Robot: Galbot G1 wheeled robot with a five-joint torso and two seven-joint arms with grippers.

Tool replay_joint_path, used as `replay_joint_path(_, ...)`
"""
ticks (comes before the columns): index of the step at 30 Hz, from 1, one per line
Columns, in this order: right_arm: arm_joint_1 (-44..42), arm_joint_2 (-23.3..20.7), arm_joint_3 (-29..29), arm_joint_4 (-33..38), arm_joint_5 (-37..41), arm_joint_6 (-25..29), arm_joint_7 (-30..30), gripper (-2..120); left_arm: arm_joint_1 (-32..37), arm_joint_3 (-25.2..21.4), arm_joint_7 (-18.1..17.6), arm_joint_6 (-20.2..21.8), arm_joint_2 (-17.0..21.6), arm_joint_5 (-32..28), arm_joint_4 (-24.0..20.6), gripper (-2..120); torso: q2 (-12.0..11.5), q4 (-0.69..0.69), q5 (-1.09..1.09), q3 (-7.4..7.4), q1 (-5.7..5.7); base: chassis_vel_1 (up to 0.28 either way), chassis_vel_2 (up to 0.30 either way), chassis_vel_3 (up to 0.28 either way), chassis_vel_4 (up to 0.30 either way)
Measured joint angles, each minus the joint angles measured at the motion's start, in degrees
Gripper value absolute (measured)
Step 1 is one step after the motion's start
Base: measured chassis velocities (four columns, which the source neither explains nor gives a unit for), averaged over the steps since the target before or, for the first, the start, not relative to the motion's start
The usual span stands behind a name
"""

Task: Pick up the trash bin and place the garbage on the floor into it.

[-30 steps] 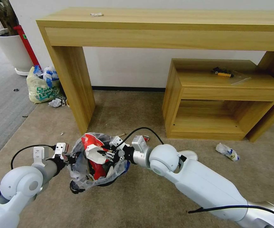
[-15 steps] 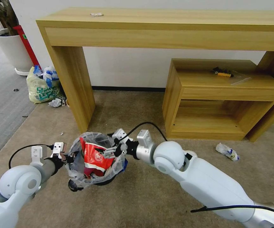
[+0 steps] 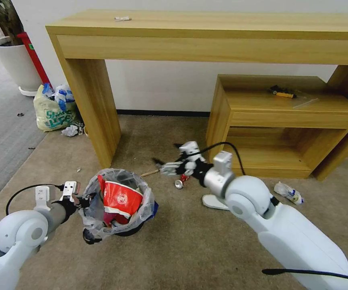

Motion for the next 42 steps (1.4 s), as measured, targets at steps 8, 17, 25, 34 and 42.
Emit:
replay_joint_path(8, -8.1, 5.8, 7.0, -3.3, -8.4, 5.5, 2.1, 100, 0.4, -0.3, 0.1, 0.0, 0.0, 0.1, 0.0, 0, 0.0, 0.00, 0.00, 0.00, 0.00, 0.000, 0.000, 0.000, 0.000)
replay_joint_path(17, -10.2, 11.3, 9.4, -4.6, -10.2, 6.5, 3.8, 100, 0.7, 0.0, 0.9, 0.0, -0.4, 0.4, -0.4, 0, 0.0, 0.01, -0.02, 0.00, 0.00, 0.000, 0.000, 0.000, 0.000)
replay_joint_path(25, -9.6, 11.0, 9.2, -5.0, -9.8, 5.9, 5.2, 100, 1.4, -0.3, 2.2, 0.0, -0.8, 1.2, -0.7, 0, 0.0, 0.01, -0.01, 0.00, 0.00, 0.030, 0.021, -0.029, -0.021)
replay_joint_path(34, -9.4, 11.0, 9.0, -5.1, -8.7, 5.4, 6.1, 100, 1.2, -0.1, 2.6, 0.0, -0.9, 1.5, -0.8, 0, 0.0, 0.01, -0.01, 0.00, 0.00, 0.084, 0.096, -0.099, -0.098)
replay_joint_path(42, -9.1, 11.0, 8.8, -5.8, -8.5, 4.9, 6.3, 100, 1.3, -0.1, 3.1, 0.0, -1.1, 1.8, -0.8, 0, 0.0, 0.02, -0.02, 0.00, 0.00, 0.067, 0.085, -0.067, -0.069)
